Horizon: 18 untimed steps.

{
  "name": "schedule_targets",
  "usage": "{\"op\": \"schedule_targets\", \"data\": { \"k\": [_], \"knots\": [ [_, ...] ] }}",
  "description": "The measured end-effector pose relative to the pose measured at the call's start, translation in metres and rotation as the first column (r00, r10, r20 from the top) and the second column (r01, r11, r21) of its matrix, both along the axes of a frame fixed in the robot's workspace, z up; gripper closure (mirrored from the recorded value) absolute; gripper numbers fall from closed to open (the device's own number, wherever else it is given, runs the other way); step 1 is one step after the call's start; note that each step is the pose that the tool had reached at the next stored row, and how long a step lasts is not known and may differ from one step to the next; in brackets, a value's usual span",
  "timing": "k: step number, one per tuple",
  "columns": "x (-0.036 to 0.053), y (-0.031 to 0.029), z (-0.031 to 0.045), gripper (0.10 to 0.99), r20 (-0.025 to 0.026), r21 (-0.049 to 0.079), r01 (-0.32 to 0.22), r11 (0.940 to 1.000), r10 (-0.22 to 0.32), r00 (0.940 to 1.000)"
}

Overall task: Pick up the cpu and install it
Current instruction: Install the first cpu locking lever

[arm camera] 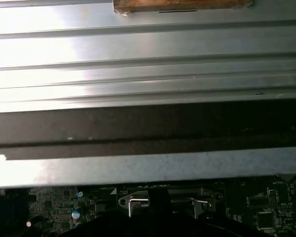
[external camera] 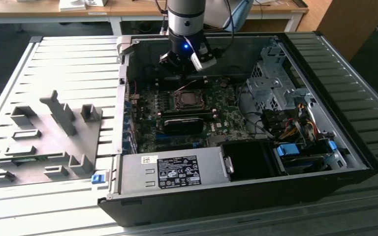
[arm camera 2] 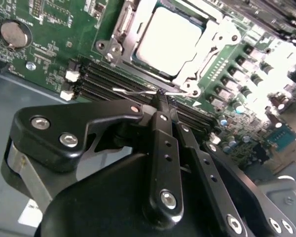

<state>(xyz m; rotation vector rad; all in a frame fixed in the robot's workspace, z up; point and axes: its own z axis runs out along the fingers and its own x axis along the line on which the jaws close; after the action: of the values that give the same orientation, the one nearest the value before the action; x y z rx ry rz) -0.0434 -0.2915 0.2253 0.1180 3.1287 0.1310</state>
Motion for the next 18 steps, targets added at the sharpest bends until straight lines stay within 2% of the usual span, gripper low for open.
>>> {"op": "schedule_targets", "data": {
  "k": [5,18],
  "knots": [
    [0.0051,0.0025,-0.0024,0.98,0.0,-0.005,0.0,1.0,0.0,1.0],
    [0.019,0.0028,-0.009,0.98,-0.001,-0.006,0.0,1.0,0.0,1.0]
  ]
}}
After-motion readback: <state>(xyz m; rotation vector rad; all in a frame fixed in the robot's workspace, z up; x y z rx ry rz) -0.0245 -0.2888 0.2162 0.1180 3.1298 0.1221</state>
